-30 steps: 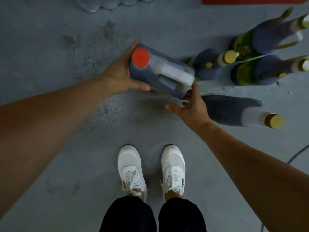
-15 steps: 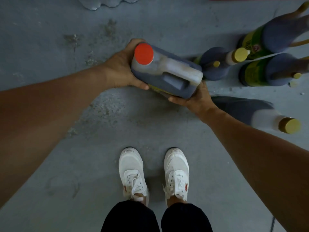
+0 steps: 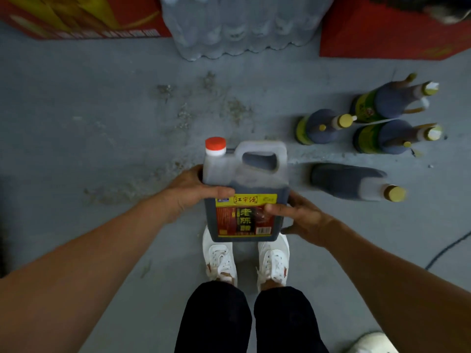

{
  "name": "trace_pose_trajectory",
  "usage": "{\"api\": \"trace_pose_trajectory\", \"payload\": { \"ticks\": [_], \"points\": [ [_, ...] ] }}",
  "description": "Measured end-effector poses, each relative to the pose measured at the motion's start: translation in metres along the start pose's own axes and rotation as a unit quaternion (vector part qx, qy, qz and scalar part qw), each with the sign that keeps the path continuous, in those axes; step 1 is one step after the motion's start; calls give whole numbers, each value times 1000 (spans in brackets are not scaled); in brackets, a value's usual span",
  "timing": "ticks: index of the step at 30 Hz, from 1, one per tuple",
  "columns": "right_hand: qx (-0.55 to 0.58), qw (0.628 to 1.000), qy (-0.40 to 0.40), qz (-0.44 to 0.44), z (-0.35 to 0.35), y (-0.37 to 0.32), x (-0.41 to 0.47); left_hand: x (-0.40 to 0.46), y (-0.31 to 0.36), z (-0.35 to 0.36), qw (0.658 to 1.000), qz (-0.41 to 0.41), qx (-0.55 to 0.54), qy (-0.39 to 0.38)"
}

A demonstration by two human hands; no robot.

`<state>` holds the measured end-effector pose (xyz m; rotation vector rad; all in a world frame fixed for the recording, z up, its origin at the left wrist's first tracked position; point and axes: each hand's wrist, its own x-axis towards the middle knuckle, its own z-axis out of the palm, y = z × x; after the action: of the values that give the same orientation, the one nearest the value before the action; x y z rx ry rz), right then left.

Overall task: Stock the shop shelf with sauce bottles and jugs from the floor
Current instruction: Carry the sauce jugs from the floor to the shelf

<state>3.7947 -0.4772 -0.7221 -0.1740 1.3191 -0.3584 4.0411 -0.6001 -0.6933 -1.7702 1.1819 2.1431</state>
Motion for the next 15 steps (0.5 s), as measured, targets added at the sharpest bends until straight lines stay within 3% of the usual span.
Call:
{"api": "trace_pose_trajectory", "payload": {
  "ticks": [4, 15],
  "points": [
    [27, 999, -17, -11, 28, -23, -62, -71, 30, -3, 999, -15, -51, 10],
    [-96, 991, -15, -94, 119, -155, -282, -314, 170, -32, 985, 33, -137, 95]
  ]
}}
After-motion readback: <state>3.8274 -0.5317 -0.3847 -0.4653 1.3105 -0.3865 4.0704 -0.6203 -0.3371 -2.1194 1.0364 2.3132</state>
